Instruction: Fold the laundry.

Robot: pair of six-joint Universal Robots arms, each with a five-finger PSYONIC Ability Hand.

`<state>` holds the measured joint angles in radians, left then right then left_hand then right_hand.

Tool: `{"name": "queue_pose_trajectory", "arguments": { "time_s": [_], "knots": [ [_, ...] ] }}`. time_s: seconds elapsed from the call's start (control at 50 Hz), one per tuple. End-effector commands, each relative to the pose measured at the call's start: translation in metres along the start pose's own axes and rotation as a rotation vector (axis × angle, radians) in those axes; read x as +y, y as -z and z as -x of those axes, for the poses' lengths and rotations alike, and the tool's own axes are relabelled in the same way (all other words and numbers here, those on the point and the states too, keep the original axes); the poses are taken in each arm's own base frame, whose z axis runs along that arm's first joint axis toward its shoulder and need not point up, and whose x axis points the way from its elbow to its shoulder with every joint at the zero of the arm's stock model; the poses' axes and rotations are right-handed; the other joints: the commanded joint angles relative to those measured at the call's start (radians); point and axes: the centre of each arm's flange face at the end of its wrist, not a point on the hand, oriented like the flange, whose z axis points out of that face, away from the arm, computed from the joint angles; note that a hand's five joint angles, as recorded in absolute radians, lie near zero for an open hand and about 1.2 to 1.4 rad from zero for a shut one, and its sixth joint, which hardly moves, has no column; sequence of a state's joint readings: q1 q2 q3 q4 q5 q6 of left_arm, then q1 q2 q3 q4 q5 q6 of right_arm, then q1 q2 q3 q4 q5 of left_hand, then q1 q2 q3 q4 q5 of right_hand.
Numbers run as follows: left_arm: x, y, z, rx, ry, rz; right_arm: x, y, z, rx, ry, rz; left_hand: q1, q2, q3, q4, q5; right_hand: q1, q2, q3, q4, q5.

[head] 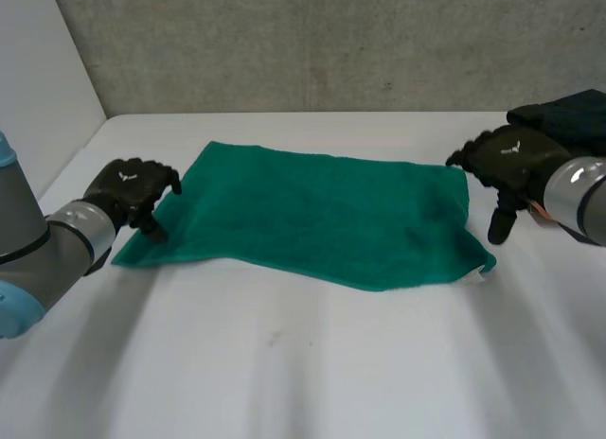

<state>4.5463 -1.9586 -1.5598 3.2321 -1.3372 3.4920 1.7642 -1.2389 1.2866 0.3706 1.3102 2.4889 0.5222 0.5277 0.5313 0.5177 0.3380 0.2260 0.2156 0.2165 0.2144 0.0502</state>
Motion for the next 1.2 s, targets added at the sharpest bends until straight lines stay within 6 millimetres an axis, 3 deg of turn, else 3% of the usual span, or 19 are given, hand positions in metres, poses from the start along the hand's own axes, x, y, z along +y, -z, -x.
{"name": "queue_pose_trajectory", "arguments": {
  "time_s": [0.02, 0.14, 0.24, 0.42, 0.54, 0.74, 0.88, 0.96, 1.06, 1.14, 1.2],
  "knots": [
    [0.027, -0.009, 0.006, 0.017, -0.067, 0.087, 0.02, 0.027, 0.031, -0.136, 0.047, 0.144, -0.012, -0.018, -0.021, -0.008, -0.003, 0.239, 0.249, 0.248, 0.25, 0.24],
    [0.04, -0.019, 0.006, 0.034, -0.137, 0.107, 0.041, 0.01, 0.041, -0.123, 0.052, 0.114, -0.018, -0.024, -0.027, -0.014, -0.008, 0.377, 0.387, 0.387, 0.389, 0.378],
    [0.05, -0.032, 0.001, 0.048, -0.179, 0.115, 0.066, -0.017, 0.057, -0.101, 0.055, 0.067, 0.008, 0.003, -0.001, 0.013, 0.018, 0.38, 0.391, 0.39, 0.392, 0.381],
    [0.059, -0.043, -0.011, 0.067, -0.239, 0.141, 0.084, -0.045, 0.074, -0.098, 0.059, 0.032, 0.061, 0.056, 0.052, 0.066, 0.071, 0.412, 0.423, 0.422, 0.424, 0.414],
    [0.061, -0.05, -0.013, 0.059, -0.255, 0.139, 0.091, -0.06, 0.079, -0.084, 0.046, 0.007, 0.243, 0.237, 0.234, 0.247, 0.252, 0.597, 0.607, 0.606, 0.608, 0.598],
    [0.05, -0.055, -0.013, 0.045, -0.263, 0.1, 0.093, -0.078, 0.072, -0.034, -0.001, -0.021, 0.873, 0.868, 0.864, 0.878, 0.883, 1.125, 1.135, 1.134, 1.137, 1.126],
    [0.033, -0.05, -0.01, 0.027, -0.248, 0.062, 0.088, -0.075, 0.062, -0.038, -0.03, -0.001, 0.874, 0.869, 0.865, 0.879, 0.884, 1.17, 1.181, 1.18, 1.182, 1.172],
    [0.013, -0.037, -0.006, 0.015, -0.231, 0.025, 0.078, -0.063, 0.052, -0.053, -0.085, 0.022, 0.874, 0.869, 0.865, 0.879, 0.884, 1.17, 1.181, 1.18, 1.182, 1.172],
    [-0.023, -0.006, -0.001, -0.005, -0.21, -0.027, 0.047, -0.033, 0.028, -0.09, -0.147, 0.03, 0.874, 0.869, 0.865, 0.879, 0.884, 1.17, 1.181, 1.18, 1.182, 1.172],
    [-0.044, 0.018, 0.004, -0.037, -0.22, -0.056, 0.023, -0.001, 0.004, -0.108, -0.156, 0.079, 0.874, 0.869, 0.865, 0.879, 0.884, 1.17, 1.181, 1.18, 1.182, 1.172],
    [-0.052, 0.028, 0.005, -0.057, -0.226, -0.057, 0.017, 0.012, -0.002, -0.152, -0.147, 0.139, 0.874, 0.869, 0.865, 0.879, 0.884, 1.17, 1.181, 1.18, 1.182, 1.172]
  ]
}}
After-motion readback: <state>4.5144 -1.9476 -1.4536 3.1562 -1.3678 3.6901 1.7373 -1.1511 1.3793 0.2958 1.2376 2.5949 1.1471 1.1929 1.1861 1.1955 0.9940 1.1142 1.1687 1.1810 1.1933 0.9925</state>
